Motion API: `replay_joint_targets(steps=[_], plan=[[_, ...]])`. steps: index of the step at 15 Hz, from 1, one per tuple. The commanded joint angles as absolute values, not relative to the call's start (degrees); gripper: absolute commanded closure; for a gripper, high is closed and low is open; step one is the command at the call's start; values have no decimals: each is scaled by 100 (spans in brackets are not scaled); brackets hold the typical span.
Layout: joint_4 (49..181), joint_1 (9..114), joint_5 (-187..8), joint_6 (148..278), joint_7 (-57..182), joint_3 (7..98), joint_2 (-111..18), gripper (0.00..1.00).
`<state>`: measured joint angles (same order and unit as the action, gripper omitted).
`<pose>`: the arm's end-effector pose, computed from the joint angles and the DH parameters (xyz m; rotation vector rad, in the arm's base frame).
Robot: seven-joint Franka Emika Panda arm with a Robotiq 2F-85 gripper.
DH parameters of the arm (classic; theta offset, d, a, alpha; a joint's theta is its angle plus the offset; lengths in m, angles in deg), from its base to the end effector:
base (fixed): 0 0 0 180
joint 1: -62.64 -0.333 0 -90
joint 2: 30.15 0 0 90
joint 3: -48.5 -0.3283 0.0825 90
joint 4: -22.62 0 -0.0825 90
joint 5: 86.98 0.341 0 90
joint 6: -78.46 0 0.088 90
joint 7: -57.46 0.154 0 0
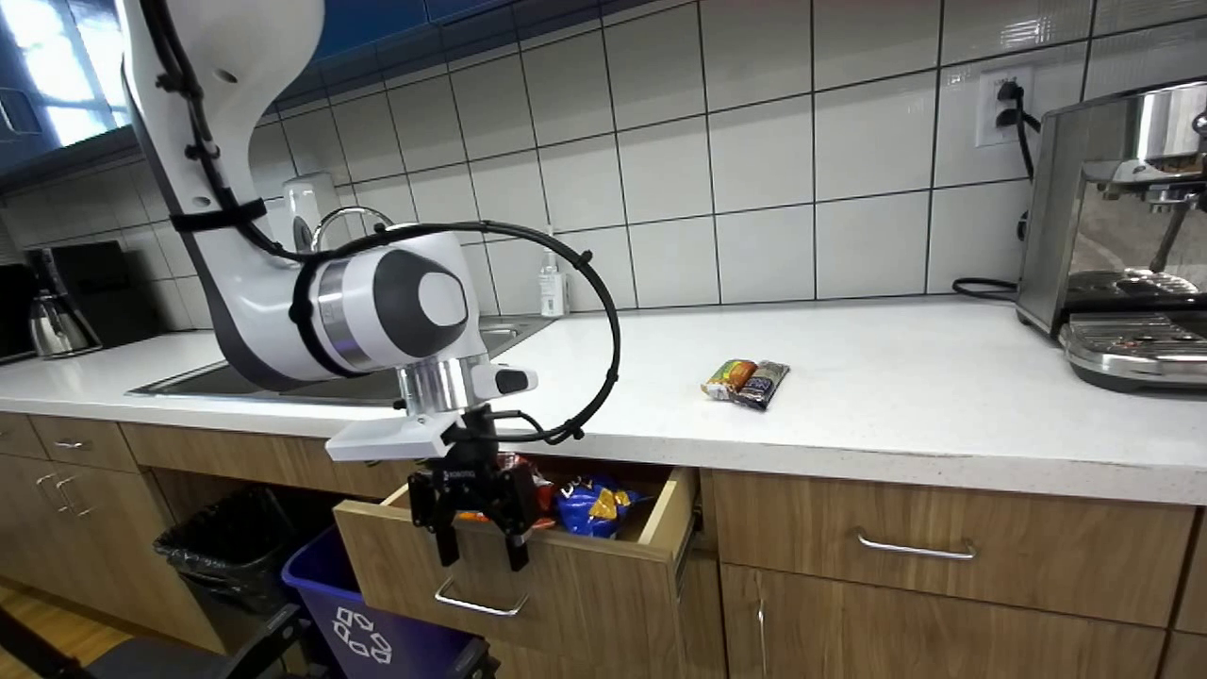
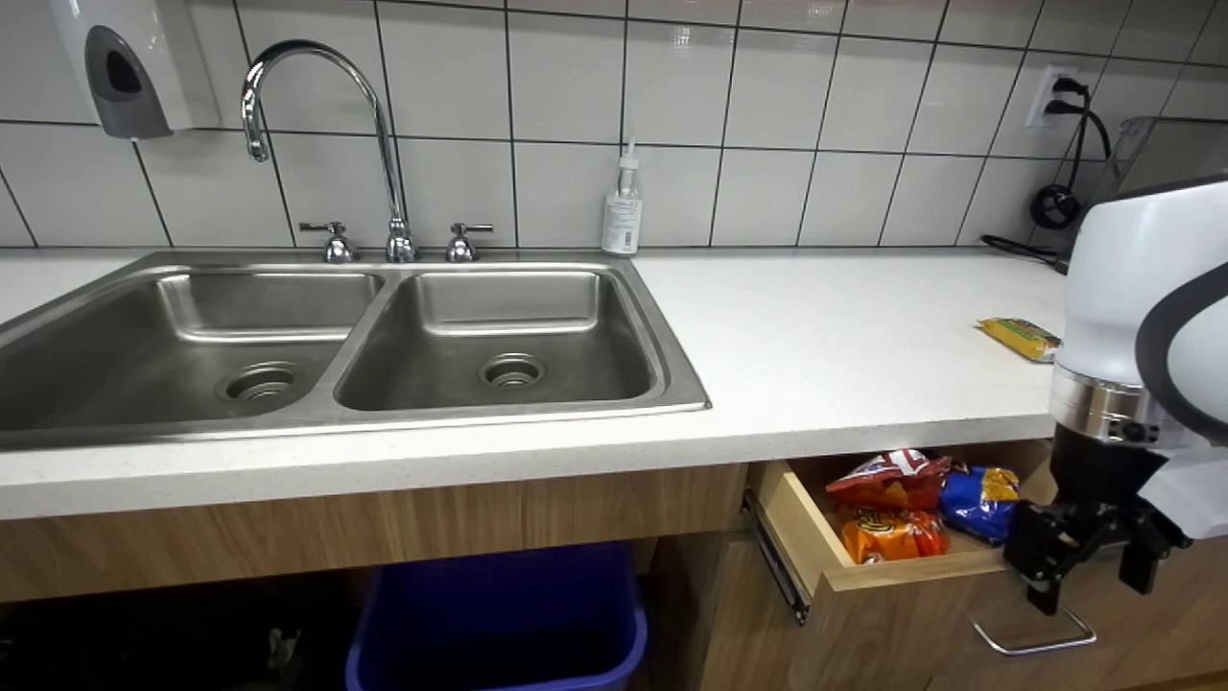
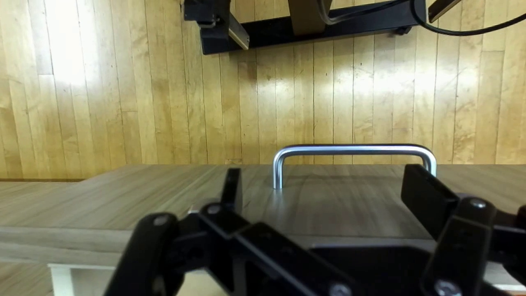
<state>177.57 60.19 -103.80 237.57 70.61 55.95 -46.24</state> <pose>0.3573 -0.0287 0.1332 3.0000 -0.0450 -0.3017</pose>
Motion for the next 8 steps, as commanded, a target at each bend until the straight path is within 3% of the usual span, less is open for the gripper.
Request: replay_joint_targets(steps=[1, 8], plan=[[17425, 5948, -10156, 23805, 7047, 5616, -4909, 0], [17041, 5948, -9925, 23721, 6986, 5607, -5077, 0]])
